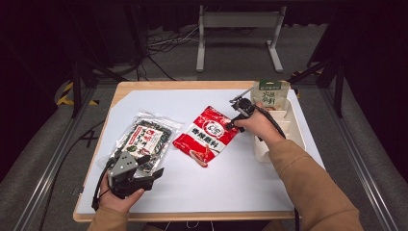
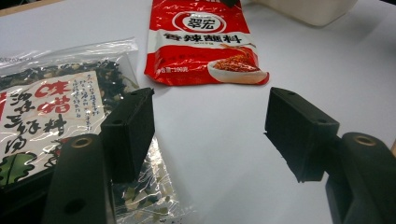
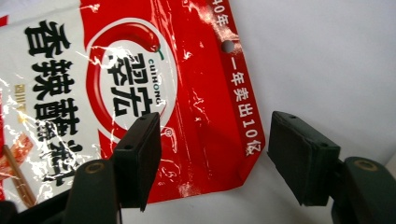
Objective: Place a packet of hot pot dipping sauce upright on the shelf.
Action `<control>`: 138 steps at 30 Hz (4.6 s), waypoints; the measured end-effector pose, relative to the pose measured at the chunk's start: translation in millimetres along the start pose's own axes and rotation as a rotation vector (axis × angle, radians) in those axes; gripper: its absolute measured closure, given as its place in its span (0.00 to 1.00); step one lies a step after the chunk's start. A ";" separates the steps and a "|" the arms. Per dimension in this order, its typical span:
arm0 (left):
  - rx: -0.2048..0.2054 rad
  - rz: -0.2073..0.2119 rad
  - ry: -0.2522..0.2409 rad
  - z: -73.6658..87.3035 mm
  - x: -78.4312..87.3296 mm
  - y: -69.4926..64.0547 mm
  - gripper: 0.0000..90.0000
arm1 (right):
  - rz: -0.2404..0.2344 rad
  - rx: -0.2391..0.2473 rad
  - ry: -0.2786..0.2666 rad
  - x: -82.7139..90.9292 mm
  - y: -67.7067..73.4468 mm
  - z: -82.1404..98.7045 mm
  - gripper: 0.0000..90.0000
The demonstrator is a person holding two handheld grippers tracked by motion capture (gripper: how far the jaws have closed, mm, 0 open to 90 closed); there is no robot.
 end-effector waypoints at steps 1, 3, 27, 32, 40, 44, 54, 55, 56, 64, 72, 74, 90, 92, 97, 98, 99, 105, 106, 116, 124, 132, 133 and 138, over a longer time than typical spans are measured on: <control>0.000 -0.002 -0.001 -0.1 0.3 0.0 0.37 | 0.003 0.003 0.003 -0.8 -0.7 0.1 0.38; -0.001 -0.003 -0.003 -0.3 0.9 0.2 0.37 | 0.006 -0.009 0.016 -3.2 -1.5 1.1 0.38; -0.004 -0.002 0.000 0.1 -0.4 -0.6 0.37 | -0.249 -0.045 0.011 8.5 27.5 -4.4 0.56; 0.003 -0.002 -0.003 0.1 0.4 -0.1 0.37 | -0.242 0.006 0.038 0.4 34.9 -1.6 0.60; 0.002 -0.002 -0.003 -0.2 0.7 -0.3 0.37 | -0.183 0.090 0.061 -4.4 31.1 0.5 0.83; 0.003 -0.002 -0.004 -0.3 0.7 -0.3 0.37 | -0.162 0.138 0.068 -3.4 29.1 -0.1 0.95; 0.002 -0.003 -0.004 -0.3 1.1 0.2 0.37 | -0.167 0.133 0.061 7.0 30.1 -5.8 0.98; 0.002 -0.003 -0.005 -0.4 1.1 0.2 0.37 | -0.160 0.131 0.058 9.3 31.1 -7.3 0.98; 0.002 -0.004 -0.005 -0.4 1.2 0.2 0.37 | -0.165 0.136 0.052 12.1 32.3 -9.0 0.98; 0.000 -0.001 -0.003 -0.6 -0.2 -0.2 0.37 | -0.195 0.118 -0.036 42.7 43.3 -26.6 0.98; 0.002 0.006 -0.005 -1.8 -4.3 -0.6 0.37 | -0.253 0.162 -0.111 77.3 66.7 -42.8 0.98; 0.001 0.009 -0.005 -1.9 -4.7 -0.4 0.37 | -0.258 0.170 -0.118 80.3 68.7 -44.1 0.98; 0.003 0.015 -0.008 -3.5 -7.6 0.1 0.37 | -0.305 0.323 -0.168 128.8 107.0 -56.8 0.99; 0.000 0.013 -0.008 -3.7 -7.5 0.6 0.37 | -0.298 0.344 -0.162 133.0 108.3 -57.1 0.99; 0.004 0.016 -0.013 -5.5 -8.8 1.5 0.37 | -0.274 0.381 -0.170 143.4 106.8 -58.4 0.99; 0.007 0.018 -0.016 -6.2 -9.2 1.5 0.37 | -0.271 0.386 -0.173 145.6 105.7 -58.7 0.99; 0.006 0.018 -0.017 -6.6 -9.6 1.9 0.37 | -0.267 0.388 -0.176 148.0 104.9 -58.9 0.99; 0.010 0.023 -0.019 -7.0 -11.6 3.2 0.37 | -0.248 0.426 -0.194 166.6 100.7 -60.7 0.99; 0.006 0.025 -0.017 -7.1 -11.8 3.6 0.37 | -0.243 0.433 -0.200 169.4 100.0 -61.2 0.99; 0.005 0.024 -0.014 -6.4 -13.3 3.4 0.37 | -0.197 0.507 -0.245 198.4 89.8 -66.0 0.99; 0.012 0.021 -0.010 -5.4 -12.5 3.2 0.37 | -0.158 0.533 -0.278 218.7 76.0 -70.7 0.99; 0.010 0.014 -0.010 -5.1 -11.4 3.9 0.37 | -0.126 0.558 -0.314 236.3 65.0 -77.1 0.99; 0.015 0.013 -0.013 -5.1 -11.4 3.7 0.37 | -0.123 0.557 -0.317 238.2 63.8 -77.5 0.99; 0.006 0.011 -0.009 -4.7 -9.9 4.4 0.37 | -0.118 0.564 -0.338 245.4 55.0 -78.8 0.99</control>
Point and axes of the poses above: each handheld gripper's, and its own axes: x roughly backward along the jaws, z roughly out of its underside, y roughly to its left, the point moved 7 cm from there along -x, roughly forward along the jaws, and after that the axes turned 15 degrees about -y, right-handed, at the moved point
